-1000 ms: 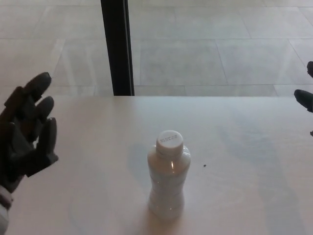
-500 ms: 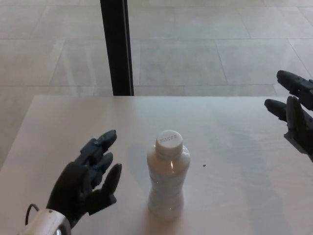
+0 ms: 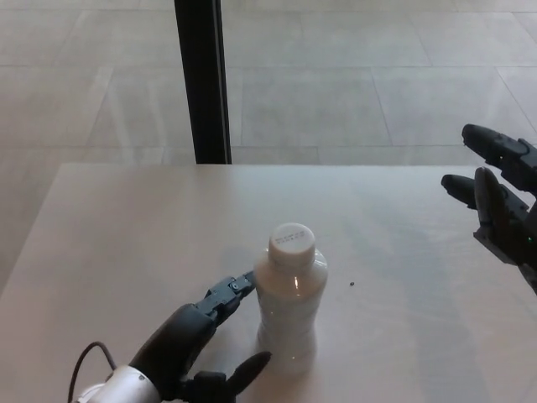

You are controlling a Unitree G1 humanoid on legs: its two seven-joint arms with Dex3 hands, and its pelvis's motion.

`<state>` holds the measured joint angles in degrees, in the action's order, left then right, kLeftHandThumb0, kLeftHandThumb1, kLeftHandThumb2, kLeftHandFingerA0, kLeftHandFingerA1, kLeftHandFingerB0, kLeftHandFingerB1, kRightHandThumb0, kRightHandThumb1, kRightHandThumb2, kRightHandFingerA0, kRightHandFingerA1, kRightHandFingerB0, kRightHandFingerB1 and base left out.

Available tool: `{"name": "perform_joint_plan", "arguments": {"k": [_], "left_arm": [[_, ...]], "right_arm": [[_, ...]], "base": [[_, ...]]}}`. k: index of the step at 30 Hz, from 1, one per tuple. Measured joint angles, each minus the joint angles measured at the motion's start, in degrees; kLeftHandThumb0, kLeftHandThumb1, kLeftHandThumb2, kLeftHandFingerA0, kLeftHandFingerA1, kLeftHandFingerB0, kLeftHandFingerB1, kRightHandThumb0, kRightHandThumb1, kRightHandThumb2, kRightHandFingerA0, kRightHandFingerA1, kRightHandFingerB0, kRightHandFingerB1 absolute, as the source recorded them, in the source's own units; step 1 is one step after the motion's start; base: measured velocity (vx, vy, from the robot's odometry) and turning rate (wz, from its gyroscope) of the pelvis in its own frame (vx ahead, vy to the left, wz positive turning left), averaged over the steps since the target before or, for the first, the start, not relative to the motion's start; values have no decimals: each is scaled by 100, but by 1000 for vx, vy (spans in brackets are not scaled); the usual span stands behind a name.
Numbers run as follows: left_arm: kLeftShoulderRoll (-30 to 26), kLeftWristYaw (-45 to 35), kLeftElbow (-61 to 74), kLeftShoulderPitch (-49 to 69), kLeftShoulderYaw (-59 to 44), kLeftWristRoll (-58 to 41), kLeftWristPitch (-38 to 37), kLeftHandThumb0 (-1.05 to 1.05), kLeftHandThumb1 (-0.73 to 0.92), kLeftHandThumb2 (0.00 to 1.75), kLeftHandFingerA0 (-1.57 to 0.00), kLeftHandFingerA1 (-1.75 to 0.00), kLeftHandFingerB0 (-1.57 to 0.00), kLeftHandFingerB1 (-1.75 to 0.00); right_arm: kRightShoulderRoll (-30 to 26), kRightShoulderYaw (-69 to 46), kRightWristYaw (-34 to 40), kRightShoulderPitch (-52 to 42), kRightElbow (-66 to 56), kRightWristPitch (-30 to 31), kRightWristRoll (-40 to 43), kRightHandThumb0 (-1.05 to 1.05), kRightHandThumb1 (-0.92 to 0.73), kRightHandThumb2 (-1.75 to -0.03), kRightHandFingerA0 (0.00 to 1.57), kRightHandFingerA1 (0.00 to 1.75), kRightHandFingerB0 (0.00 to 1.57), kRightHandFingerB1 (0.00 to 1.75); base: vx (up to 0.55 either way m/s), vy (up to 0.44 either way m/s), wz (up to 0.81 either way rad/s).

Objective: The robot uses its left hand to to lift the bottle kept on the middle of the desk and tilts it towards its right hand. It then uses its right hand to rotate its cap to open it and places the bottle and cap back on the desk

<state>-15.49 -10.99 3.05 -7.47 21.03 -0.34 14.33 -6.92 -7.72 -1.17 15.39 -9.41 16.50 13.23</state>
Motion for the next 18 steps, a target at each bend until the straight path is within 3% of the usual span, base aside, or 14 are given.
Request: {"name": "perform_joint_plan", "arguments": {"k": [1,2,5,6,12,13,14,15,18], "left_arm": [[-8,1,-13,-17,31,69,27,-103,56,99,0,-22,0,0],[-7,3,-28,-27,45,123,45,-94,52,79,0,0,0,0],[13,27,-64,-28,62,301,105,-93,50,79,0,0,0,0],[47,46,-76,-29,61,356,122,-95,61,59,0,0,0,0],[398,189,-154,-26,49,568,157,-93,61,59,0,0,0,0],[463,215,-164,-26,49,597,157,-92,49,78,0,0,0,0],[503,237,-174,-25,44,613,157,-92,49,78,0,0,0,0],[589,281,-201,-25,20,643,157,-93,60,59,0,0,0,0],[900,416,-257,12,-99,675,175,-92,60,58,0,0,0,0]], "right_arm": [[5,-3,18,10,0,7,-9,-69,-80,-65,42,63,44,34],[9,-6,29,17,0,14,-15,-68,-80,-65,43,63,46,34],[29,-9,86,38,0,38,-43,-70,-80,-65,43,64,46,34],[30,-9,96,39,3,39,-55,-69,-80,-65,44,64,46,34],[75,7,143,54,9,41,-130,-67,-79,-64,45,66,47,35],[94,14,152,54,8,41,-142,-65,-79,-65,43,65,46,35],[107,16,155,54,8,41,-147,-65,-79,-65,43,65,46,35],[121,15,161,54,8,42,-151,-65,-78,-65,43,64,45,35],[164,15,166,54,-3,54,-153,-64,-79,-64,44,66,46,34]], "base": [[0,0,0],[0,0,0],[0,0,0],[0,0,0],[0,0,0],[0,0,0],[0,0,0],[0,0,0],[0,0,0]]}}
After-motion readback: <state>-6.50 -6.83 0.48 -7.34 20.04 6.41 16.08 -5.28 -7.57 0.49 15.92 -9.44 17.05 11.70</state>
